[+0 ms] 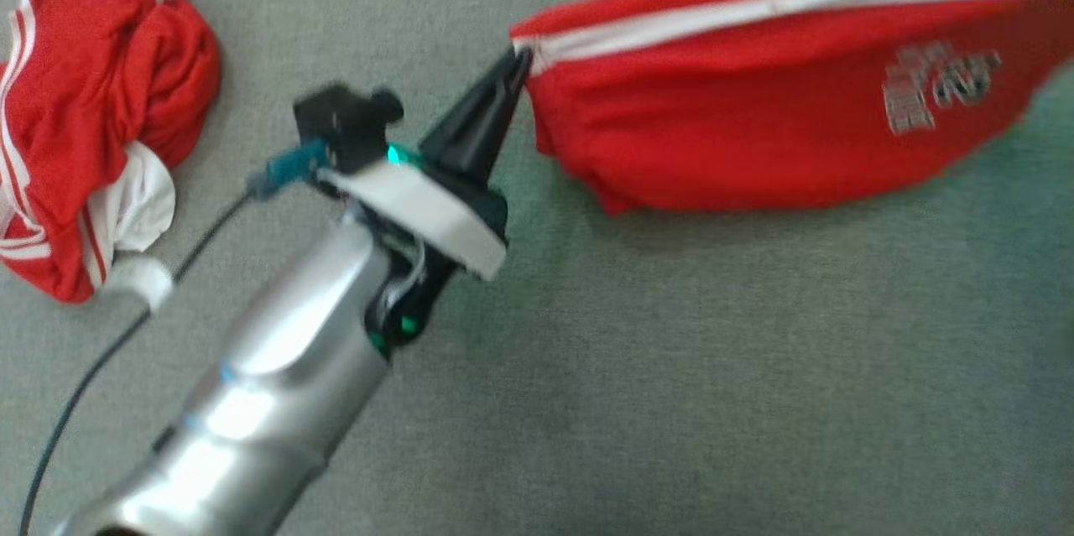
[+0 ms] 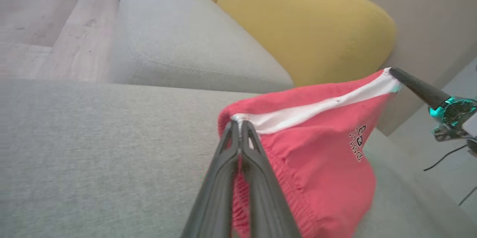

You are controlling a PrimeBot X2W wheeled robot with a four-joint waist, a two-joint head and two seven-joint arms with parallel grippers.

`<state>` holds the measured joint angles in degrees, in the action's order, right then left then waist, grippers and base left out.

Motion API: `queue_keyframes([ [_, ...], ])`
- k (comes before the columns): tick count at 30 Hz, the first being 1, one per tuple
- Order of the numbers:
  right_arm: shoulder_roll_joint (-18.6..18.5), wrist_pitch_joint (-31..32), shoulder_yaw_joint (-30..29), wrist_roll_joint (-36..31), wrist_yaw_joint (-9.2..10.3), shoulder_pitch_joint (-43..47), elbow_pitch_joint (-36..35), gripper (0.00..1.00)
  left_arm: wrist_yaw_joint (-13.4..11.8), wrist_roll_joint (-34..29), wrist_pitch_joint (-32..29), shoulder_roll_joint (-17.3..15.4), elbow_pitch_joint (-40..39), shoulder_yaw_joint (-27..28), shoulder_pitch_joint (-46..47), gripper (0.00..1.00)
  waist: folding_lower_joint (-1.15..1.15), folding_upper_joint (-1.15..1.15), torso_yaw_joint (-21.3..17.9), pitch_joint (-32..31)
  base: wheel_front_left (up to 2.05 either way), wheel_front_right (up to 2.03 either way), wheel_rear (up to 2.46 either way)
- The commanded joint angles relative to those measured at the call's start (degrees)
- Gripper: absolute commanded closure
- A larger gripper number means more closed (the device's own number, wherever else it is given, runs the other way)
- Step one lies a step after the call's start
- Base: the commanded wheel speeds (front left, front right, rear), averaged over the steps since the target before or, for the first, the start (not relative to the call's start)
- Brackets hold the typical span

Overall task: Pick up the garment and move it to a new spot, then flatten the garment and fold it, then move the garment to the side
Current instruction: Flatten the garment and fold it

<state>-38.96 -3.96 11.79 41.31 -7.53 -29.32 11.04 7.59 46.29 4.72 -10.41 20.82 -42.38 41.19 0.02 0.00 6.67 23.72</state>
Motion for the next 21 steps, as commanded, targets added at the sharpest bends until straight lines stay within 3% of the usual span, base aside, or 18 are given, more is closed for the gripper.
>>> queue_keyframes([
  [1, -2.82, 0.43, 3.06, -0.99, 0.04, -3.03, 0.71, 1.00, -0.10, 0.73, -0.84, -0.54, 0.76, 1.74, 3.64, 1.00, -0.02, 0.00, 1.21, 2.17, 0.00, 0.00, 0.00],
  [10, -2.86, 0.81, 15.65, -1.99, 0.04, -19.36, 15.39, 1.00, -0.10, 3.31, -1.94, 1.81, 10.15, -1.28, 12.03, 1.00, -0.02, 0.00, 2.92, 6.56, 0.00, 0.00, 0.00],
  [11, -2.43, 0.50, 16.20, -1.96, 0.04, -20.69, 17.39, 0.51, -0.10, 3.32, -1.26, 2.08, 11.16, -1.44, 12.59, 0.81, -0.02, 0.00, 3.11, 6.81, 0.00, 0.00, 0.00],
  [12, -1.98, -0.34, 16.78, -2.19, 0.04, -21.91, 19.07, 0.00, -0.10, 3.37, -0.55, 2.39, 12.09, -1.67, 12.99, 0.36, -0.02, 0.00, 3.28, 6.96, 0.00, 0.00, 0.00],
  [13, -1.43, -1.34, 17.36, -2.02, 0.04, -22.84, 20.49, 0.00, -0.10, 3.72, -0.12, 2.74, 13.06, -1.85, 13.12, 0.07, -0.02, 0.00, 3.46, 7.01, 0.00, 0.00, 0.00],
  [14, -0.99, -2.40, 17.81, -1.66, 0.04, -23.49, 21.82, 0.00, -0.10, 4.10, 0.42, 3.05, 14.01, -1.92, 13.14, 0.00, -0.02, 0.00, 3.64, 6.94, 0.00, 0.00, 0.00],
  [19, 0.00, -6.73, 19.59, 1.00, 0.04, -23.58, 25.14, 0.00, -0.10, 4.16, 5.99, 3.69, 16.65, -1.52, 12.01, 0.00, -0.02, 0.00, 4.15, 5.69, 0.00, 0.00, 0.00],
  [21, 0.23, -7.76, 20.51, 2.82, 0.04, -22.31, 26.06, 0.00, -1.28, 2.61, 8.75, 3.25, 17.46, -0.72, 10.72, 0.00, -0.02, 0.00, 3.99, 4.63, 0.00, 0.00, 0.00],
])
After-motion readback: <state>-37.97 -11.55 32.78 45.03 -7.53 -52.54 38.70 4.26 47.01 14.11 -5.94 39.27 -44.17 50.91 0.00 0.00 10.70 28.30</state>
